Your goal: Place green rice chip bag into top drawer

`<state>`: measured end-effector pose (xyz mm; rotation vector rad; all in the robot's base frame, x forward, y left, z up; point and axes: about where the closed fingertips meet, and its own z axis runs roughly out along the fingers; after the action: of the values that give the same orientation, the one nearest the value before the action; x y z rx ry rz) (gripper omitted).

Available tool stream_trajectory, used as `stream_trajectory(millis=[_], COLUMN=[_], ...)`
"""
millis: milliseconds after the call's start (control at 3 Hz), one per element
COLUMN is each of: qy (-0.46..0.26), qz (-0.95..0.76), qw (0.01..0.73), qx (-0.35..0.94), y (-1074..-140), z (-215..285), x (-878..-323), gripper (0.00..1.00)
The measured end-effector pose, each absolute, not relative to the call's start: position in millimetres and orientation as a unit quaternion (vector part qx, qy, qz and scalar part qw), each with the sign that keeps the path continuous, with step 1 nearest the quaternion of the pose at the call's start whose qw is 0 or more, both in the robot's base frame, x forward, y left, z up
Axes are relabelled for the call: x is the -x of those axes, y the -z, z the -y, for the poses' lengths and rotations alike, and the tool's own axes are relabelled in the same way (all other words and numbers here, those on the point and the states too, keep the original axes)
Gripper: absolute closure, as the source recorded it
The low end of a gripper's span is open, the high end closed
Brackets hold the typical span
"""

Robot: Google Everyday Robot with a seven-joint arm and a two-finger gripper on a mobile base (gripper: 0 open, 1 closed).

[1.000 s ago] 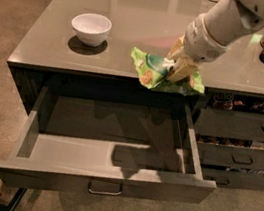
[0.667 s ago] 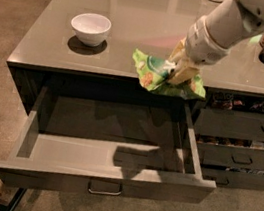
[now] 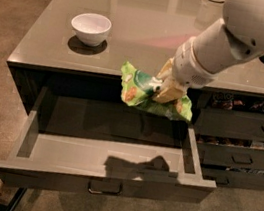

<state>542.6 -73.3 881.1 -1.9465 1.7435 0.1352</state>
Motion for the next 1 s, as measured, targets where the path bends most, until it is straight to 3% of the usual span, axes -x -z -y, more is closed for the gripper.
stream_trajectory(millis=[1000], qy=[-0.008], qz=[-0.646], qw=[0.329], qx=[0.689], y=[-798.5], z=[36.0], x=[-553.9], gripper=[1.0])
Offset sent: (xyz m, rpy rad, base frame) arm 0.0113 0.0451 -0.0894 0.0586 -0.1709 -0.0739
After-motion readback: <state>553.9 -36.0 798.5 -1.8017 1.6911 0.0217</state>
